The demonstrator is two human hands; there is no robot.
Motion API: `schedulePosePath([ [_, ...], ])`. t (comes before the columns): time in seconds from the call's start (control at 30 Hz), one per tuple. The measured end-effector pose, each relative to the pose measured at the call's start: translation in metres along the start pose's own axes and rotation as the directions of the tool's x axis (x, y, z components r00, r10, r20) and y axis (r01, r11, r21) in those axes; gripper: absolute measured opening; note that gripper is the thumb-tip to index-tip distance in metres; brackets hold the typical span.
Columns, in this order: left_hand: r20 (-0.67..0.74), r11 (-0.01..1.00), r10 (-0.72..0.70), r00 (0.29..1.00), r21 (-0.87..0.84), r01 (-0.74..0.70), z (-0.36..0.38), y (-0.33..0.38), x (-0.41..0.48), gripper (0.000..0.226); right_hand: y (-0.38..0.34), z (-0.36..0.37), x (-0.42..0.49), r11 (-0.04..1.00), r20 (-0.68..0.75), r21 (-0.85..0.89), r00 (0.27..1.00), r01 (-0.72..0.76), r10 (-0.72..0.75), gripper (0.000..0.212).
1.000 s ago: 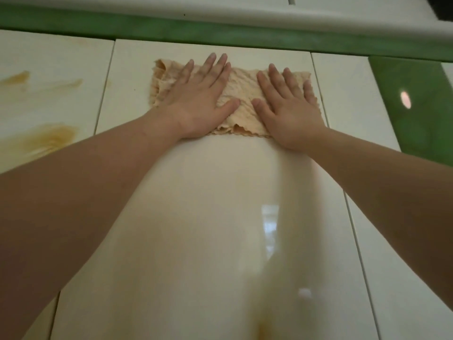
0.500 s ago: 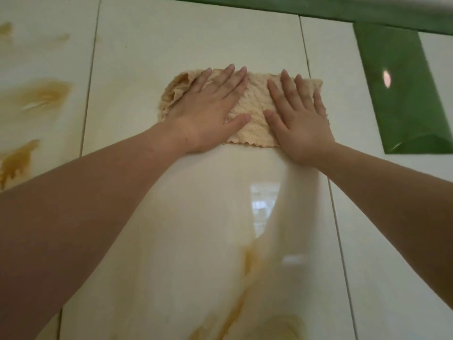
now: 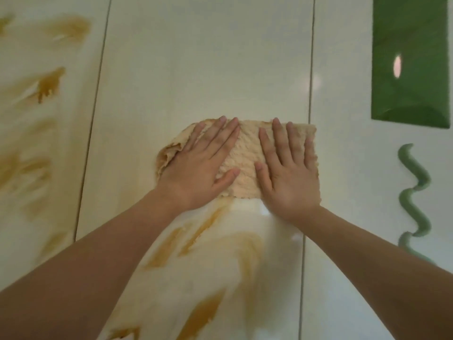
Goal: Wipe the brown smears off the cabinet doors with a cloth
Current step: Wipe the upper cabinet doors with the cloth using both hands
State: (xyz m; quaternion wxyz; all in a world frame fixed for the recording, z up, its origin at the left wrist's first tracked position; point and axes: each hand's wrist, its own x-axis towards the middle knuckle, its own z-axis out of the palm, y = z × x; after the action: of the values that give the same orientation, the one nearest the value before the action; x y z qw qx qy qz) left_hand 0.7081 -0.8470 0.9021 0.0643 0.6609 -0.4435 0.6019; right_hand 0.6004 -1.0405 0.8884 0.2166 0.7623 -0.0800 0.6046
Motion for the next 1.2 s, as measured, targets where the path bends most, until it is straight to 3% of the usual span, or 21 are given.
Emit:
schedulePosePath([
  [0.37, 0.088, 0.999, -0.015, 0.996, -0.034, 0.018, 0.034, 0.078, -0.126, 0.075, -0.031, 0.019, -0.141, 0.993, 0.016, -0.008, 0.992, 0.122, -0.122, 0.062],
  [0.73, 0.106, 0.999, -0.029, 0.994, -0.017, 0.031, 0.063, 0.126, -0.225, 0.075, -0.079, 0.042, -0.248, 0.961, 0.153, -0.028, 0.951, 0.276, -0.269, 0.067],
  [0.87, 0.120, 0.999, -0.001, 0.993, -0.038, 0.005, 0.062, 0.123, -0.229, 0.075, -0.068, 0.040, -0.243, 0.923, 0.158, 0.016, 0.911, 0.385, -0.382, 0.067],
  [1.0, 0.128, 0.999, 0.047, 0.991, -0.019, -0.045, 0.047, 0.086, -0.195, 0.076, -0.050, 0.030, -0.181, 0.867, 0.147, 0.035, 0.856, 0.497, -0.496, 0.068],
  [1.2, 0.028, 0.999, -0.037, 0.999, 0.028, 0.036, 0.005, -0.001, -0.067, 0.076, -0.053, 0.008, -0.026, 0.942, 0.022, 0.029, 0.942, 0.335, -0.335, 0.063],
])
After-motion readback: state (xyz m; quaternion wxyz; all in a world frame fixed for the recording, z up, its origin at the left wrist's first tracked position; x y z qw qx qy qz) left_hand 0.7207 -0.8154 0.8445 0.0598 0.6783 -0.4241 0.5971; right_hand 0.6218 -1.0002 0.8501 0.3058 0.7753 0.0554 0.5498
